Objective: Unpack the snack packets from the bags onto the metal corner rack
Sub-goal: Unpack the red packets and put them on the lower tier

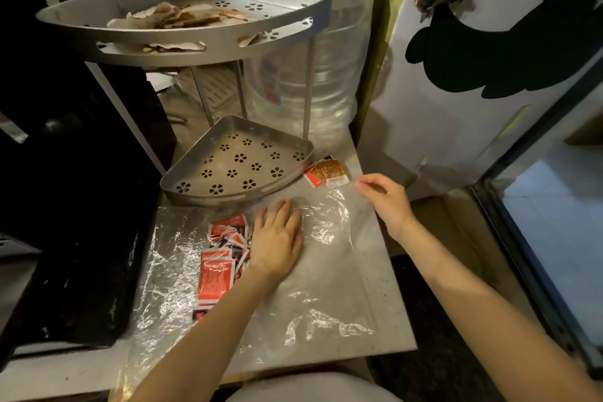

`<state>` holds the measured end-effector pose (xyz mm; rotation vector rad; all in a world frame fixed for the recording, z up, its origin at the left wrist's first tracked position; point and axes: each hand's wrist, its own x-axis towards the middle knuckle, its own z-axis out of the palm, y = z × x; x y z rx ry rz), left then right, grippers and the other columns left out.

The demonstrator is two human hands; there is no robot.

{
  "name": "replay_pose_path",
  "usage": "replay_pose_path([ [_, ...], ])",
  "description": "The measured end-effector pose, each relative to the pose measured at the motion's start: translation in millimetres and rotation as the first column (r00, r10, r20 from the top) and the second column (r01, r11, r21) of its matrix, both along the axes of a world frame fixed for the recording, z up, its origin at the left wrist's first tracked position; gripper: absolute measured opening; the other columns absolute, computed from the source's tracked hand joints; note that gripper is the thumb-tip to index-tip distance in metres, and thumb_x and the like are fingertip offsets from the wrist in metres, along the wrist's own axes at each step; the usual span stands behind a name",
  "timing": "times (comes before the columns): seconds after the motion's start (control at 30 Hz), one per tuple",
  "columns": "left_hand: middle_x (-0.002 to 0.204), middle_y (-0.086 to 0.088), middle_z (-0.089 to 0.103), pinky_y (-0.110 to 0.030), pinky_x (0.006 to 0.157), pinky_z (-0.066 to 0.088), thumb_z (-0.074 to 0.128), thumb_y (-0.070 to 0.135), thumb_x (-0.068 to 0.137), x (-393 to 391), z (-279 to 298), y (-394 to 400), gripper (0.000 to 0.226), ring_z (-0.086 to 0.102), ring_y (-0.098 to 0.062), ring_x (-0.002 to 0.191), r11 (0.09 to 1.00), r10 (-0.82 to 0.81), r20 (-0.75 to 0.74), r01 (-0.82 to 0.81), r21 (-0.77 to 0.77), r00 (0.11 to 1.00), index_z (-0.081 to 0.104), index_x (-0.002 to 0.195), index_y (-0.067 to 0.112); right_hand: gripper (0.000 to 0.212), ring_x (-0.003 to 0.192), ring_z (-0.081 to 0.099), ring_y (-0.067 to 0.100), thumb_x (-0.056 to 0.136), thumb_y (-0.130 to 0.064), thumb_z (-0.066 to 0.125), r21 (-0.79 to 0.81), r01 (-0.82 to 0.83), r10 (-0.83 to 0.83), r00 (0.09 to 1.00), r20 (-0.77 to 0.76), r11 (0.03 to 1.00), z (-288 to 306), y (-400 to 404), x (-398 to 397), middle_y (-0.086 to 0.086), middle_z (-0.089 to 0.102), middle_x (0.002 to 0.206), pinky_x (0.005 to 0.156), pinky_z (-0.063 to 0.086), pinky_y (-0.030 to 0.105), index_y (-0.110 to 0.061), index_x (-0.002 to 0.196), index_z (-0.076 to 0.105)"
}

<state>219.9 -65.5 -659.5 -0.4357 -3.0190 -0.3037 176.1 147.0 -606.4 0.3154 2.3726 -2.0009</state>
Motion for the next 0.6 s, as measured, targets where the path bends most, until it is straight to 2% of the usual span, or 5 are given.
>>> replay_pose_path([
  [0.1,0.115,-0.006,0.066,-0.038,0.096,0.035,0.038,0.031,0.086,10,8,7,0.038,0.058,-0.025,0.111,0.995,-0.074,-0.118,0.081,0.060,0.990,0.063,0.109,0.014,0.014,0.083,0.058,0.016,0.088,-0.011,0.058,-0.094,0.021,-0.018,0.999,0.033,0.995,-3,1,5,0.001,0.062,0.087,0.069,0.048,0.023,-0.023,0.081,0.063],
  [0.23,0.115,-0.005,0.067,-0.037,0.088,0.047,0.040,0.031,0.081,43,17,28,0.041,0.062,-0.023,0.106,0.968,-0.185,-0.090,0.197,0.153,0.979,0.063,0.111,0.015,0.010,0.081,0.062,0.017,0.089,-0.009,0.057,-0.197,0.052,-0.038,0.997,0.074,0.979,-9,-1,14,0.008,0.063,0.090,0.071,0.050,0.023,-0.017,0.084,0.062],
  [0.4,0.153,0.001,0.025,-0.032,0.114,0.009,0.002,0.047,0.083,69,12,40,0.070,0.018,-0.015,0.142,0.972,-0.150,0.191,0.110,0.207,0.970,0.026,0.144,0.021,0.018,0.092,0.062,0.017,0.093,-0.019,0.052,-0.341,0.162,-0.123,0.983,0.132,0.926,-9,-7,33,0.003,0.060,0.102,0.081,0.051,0.027,-0.013,0.110,0.053],
  [0.47,0.156,0.003,0.012,-0.030,0.113,-0.002,-0.001,0.051,0.086,72,4,39,0.068,0.004,-0.012,0.144,0.979,-0.122,0.233,0.078,0.188,0.965,0.014,0.146,0.023,0.037,0.091,0.060,0.012,0.092,-0.030,0.052,-0.238,0.190,-0.160,0.977,0.139,0.953,-8,-12,53,0.000,0.057,0.109,0.080,0.048,0.027,-0.015,0.124,0.043],
  [0.6,0.157,0.003,0.003,-0.032,0.114,-0.010,0.011,0.048,0.095,77,-6,42,0.057,-0.008,-0.011,0.143,0.983,-0.101,0.251,0.058,0.173,0.963,0.005,0.147,0.024,0.045,0.083,0.060,0.010,0.078,-0.045,0.067,0.112,-0.036,0.013,0.980,0.199,0.993,-9,-34,102,-0.001,0.060,0.100,0.069,0.048,0.022,-0.018,0.110,0.051],
])
